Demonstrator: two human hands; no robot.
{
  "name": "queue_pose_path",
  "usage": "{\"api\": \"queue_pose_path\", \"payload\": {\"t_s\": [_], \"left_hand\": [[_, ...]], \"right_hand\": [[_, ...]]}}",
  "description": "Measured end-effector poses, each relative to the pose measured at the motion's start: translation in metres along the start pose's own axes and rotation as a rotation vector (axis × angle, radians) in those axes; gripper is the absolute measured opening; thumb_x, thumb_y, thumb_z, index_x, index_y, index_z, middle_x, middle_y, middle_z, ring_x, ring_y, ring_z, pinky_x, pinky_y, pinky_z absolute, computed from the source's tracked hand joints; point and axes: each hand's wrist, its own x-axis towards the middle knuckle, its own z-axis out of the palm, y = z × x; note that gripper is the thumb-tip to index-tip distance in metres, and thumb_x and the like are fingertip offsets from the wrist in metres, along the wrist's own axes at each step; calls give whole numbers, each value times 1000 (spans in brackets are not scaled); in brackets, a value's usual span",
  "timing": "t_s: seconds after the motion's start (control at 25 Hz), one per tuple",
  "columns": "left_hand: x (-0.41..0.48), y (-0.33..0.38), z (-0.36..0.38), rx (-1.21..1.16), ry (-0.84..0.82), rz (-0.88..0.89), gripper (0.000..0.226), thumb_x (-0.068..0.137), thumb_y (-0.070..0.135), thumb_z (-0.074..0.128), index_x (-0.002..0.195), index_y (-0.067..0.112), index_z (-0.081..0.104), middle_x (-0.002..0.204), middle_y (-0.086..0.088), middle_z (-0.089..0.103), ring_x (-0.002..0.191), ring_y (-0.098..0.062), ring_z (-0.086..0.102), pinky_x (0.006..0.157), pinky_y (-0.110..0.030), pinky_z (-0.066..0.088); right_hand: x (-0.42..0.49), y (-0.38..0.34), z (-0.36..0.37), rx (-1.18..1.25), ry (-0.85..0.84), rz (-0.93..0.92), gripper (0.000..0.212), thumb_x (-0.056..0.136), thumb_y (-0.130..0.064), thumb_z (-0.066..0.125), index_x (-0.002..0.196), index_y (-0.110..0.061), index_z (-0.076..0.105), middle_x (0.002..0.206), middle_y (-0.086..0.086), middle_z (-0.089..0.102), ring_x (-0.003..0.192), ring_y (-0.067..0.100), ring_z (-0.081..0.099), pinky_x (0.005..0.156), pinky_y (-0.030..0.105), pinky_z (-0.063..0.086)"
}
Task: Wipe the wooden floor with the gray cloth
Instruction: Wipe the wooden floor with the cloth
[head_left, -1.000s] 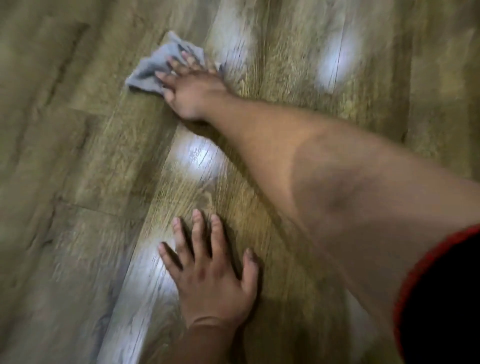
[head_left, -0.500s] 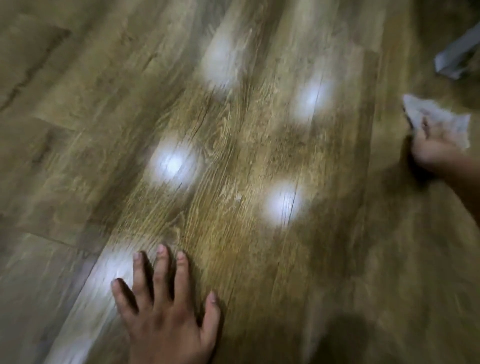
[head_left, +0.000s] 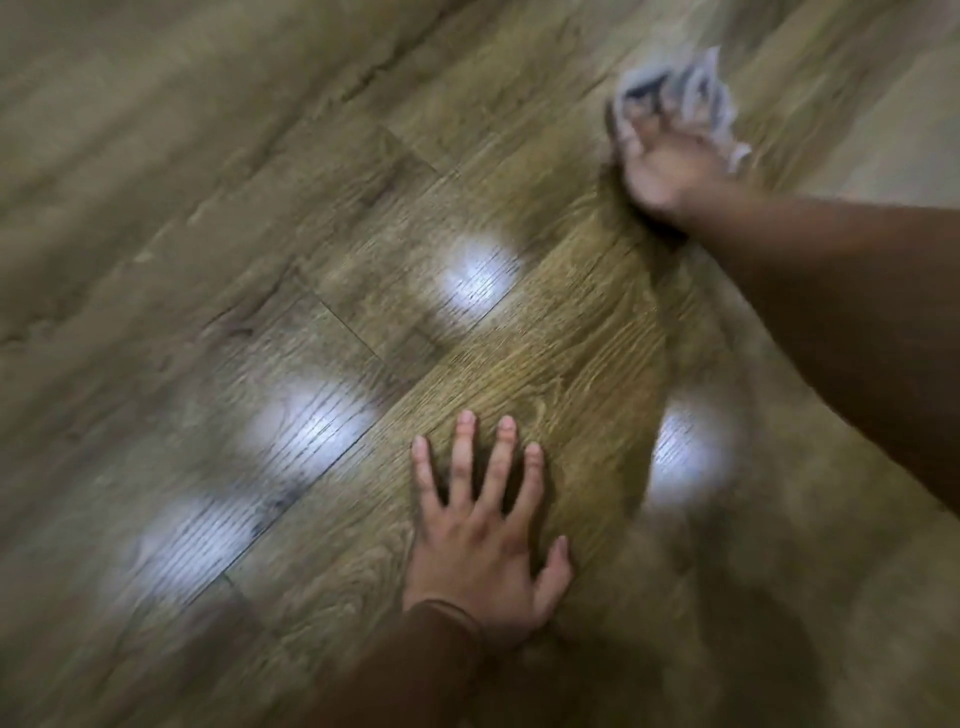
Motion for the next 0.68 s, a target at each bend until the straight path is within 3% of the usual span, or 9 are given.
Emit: {"api": "queue_pose_path", "payload": {"t_s": [0.08, 0.16, 0.24, 0.32, 0.4, 0.48, 0.6, 0.68], "left_hand": [[0, 2, -2, 19, -3, -14, 80, 76, 60, 55, 141, 13, 53, 156, -16, 40, 148, -46, 23, 110, -75, 19], [-1, 3, -1, 32, -25, -21, 79, 76, 61, 54, 140, 16, 55, 153, -15, 44, 146, -47, 27, 111, -73, 19], [-2, 2, -1, 34, -69, 6, 73, 75, 63, 53, 133, 20, 62, 142, -13, 57, 138, -47, 34, 110, -69, 21], [-1, 0, -4, 84, -113, 37, 77, 74, 67, 49, 132, 17, 62, 141, -14, 58, 136, -49, 40, 110, -65, 24], [0, -1, -5, 87, -86, 28, 79, 75, 66, 48, 133, 15, 62, 143, -15, 56, 138, -48, 39, 113, -63, 19], [-1, 1, -5, 29, -55, -11, 76, 76, 63, 51, 137, 18, 58, 147, -13, 52, 142, -46, 30, 113, -66, 15], [0, 1, -4, -21, -20, -21, 79, 80, 60, 51, 145, 15, 48, 159, -13, 35, 150, -45, 18, 112, -73, 11], [0, 0, -4, -56, -20, -26, 79, 81, 60, 50, 146, 16, 46, 160, -13, 33, 151, -45, 15, 113, -73, 7]], "right_hand": [[-21, -97, 14, 88, 34, -264, 54, 102, -49, 16, 154, -38, 12, 165, -1, -4, 151, 32, -7, 117, 62, -3], [-63, -160, 31, 22, 10, -437, 54, 101, -51, 20, 154, -41, 14, 165, -4, -5, 151, 29, -10, 116, 60, -4], [-141, -206, 64, -14, -89, -725, 54, 100, -51, 27, 152, -43, 18, 165, -4, -4, 151, 27, -10, 116, 58, -6], [-221, -247, 79, -82, -204, -1139, 52, 99, -49, 34, 150, -45, 24, 165, -5, 1, 151, 25, -7, 117, 55, -9], [-219, -245, 75, -157, -275, -1301, 48, 100, -52, 29, 148, -46, 28, 164, -9, 10, 152, 20, 2, 118, 51, -5], [-160, -203, 56, -164, -74, -1111, 48, 100, -56, 21, 146, -48, 31, 162, -9, 19, 150, 22, 14, 120, 51, 8], [-46, -78, 8, -87, 79, -362, 56, 95, -57, 20, 146, -38, 33, 160, 8, 25, 145, 35, 26, 116, 56, 24], [-21, 5, -13, -54, 93, 14, 72, 86, -54, 17, 148, -21, 35, 156, 21, 27, 145, 39, 23, 118, 54, 22]]}}
